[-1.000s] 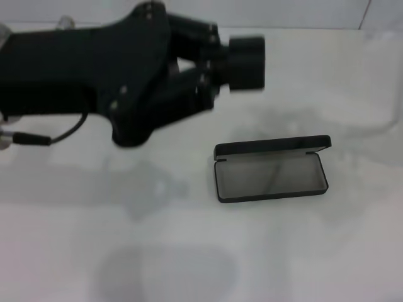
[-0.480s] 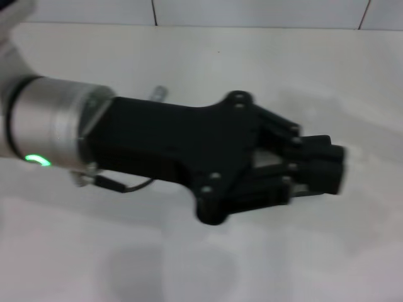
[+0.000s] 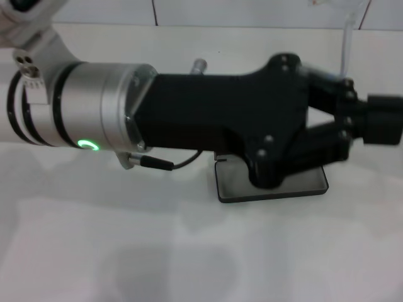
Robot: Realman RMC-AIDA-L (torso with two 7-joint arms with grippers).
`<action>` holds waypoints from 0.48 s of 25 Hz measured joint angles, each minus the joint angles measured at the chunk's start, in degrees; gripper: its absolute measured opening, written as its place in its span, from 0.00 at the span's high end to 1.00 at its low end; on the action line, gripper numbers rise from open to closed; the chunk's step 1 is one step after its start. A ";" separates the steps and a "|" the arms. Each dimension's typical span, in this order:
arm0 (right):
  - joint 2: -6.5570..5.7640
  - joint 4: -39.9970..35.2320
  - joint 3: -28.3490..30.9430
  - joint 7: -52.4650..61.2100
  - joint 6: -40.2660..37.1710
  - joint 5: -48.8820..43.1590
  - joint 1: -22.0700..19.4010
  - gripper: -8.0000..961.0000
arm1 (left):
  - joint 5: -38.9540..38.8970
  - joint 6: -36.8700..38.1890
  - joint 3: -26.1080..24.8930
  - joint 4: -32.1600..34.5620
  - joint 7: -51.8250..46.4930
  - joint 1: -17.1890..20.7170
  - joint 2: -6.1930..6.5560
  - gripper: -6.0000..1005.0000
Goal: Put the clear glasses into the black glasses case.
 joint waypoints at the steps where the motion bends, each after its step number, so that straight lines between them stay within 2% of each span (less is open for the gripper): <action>1: -0.02 0.02 -0.23 -0.05 0.03 -0.06 -0.07 0.87 | -0.56 -0.10 -0.11 -0.03 0.20 0.25 0.02 0.92; 9: -0.02 0.30 -1.06 -0.47 0.85 -1.49 -0.06 0.87 | -3.61 -1.18 -3.03 -0.15 1.17 1.89 0.09 0.92; 12: -0.02 -0.01 -4.08 -0.65 3.43 -1.97 0.38 0.87 | -3.35 -2.77 -3.59 -0.45 1.42 1.90 0.17 0.92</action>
